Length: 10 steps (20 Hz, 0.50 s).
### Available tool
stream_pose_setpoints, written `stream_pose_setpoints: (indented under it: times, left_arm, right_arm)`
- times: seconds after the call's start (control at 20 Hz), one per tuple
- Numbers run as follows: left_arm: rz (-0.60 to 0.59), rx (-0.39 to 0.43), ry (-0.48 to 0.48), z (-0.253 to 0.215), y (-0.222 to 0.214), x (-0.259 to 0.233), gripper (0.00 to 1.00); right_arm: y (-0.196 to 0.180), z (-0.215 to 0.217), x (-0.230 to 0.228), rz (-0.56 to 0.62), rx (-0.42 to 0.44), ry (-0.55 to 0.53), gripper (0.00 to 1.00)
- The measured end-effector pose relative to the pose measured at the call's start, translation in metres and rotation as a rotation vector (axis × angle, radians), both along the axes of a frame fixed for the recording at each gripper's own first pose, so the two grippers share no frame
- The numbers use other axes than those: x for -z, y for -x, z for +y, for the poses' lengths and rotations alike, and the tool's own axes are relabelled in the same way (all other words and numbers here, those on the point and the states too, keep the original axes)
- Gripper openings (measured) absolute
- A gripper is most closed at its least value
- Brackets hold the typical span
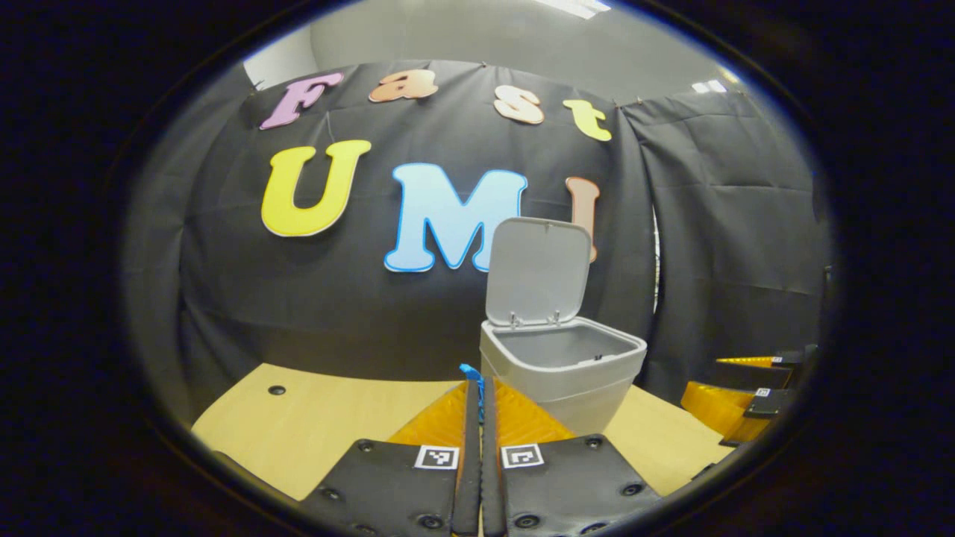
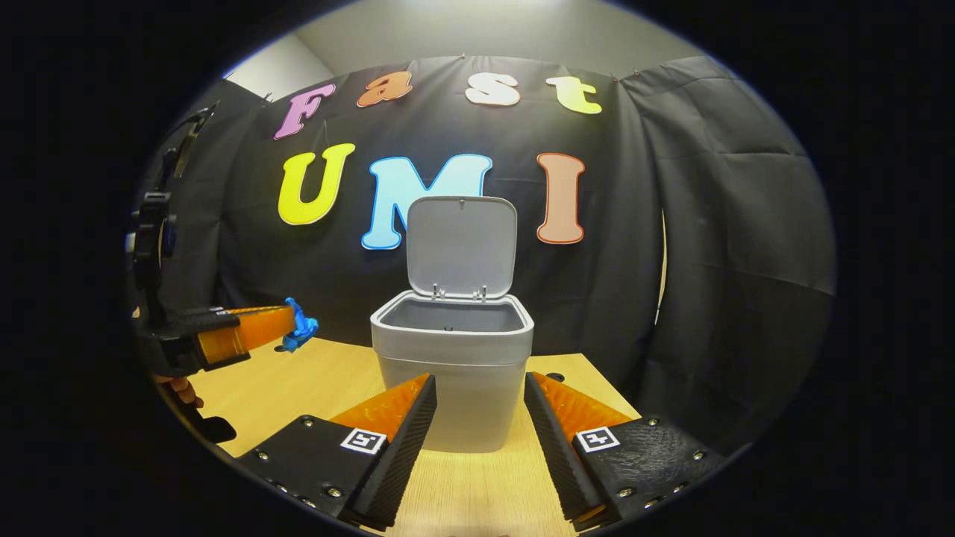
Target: Press the lid of the desktop garbage bin to open it, pick up the crumpled paper on the desktop and throw it into the bin, then pick up the pop can on the desktop and drop it into the bin, and finally close the garbage bin lid.
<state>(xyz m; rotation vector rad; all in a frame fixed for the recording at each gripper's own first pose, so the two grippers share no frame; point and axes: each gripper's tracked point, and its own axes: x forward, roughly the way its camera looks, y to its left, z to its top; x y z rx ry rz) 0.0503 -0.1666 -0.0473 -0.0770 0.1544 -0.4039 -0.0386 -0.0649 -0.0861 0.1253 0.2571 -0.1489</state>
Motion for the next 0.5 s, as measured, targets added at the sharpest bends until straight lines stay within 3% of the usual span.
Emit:
stream_pose_setpoints:
  times: [0.4, 0.5]
  left_arm:
    - [-0.08, 0.075, 0.002, -0.057, -0.034, -0.022, 0.07]
    - [-0.063, 0.09, 0.04, -0.07, -0.043, -0.023, 0.06]
  right_arm:
    - [0.013, -0.013, 0.016, 0.061, 0.031, 0.008, 0.77]
    - [0.015, -0.016, 0.02, 0.076, 0.045, 0.008, 0.77]
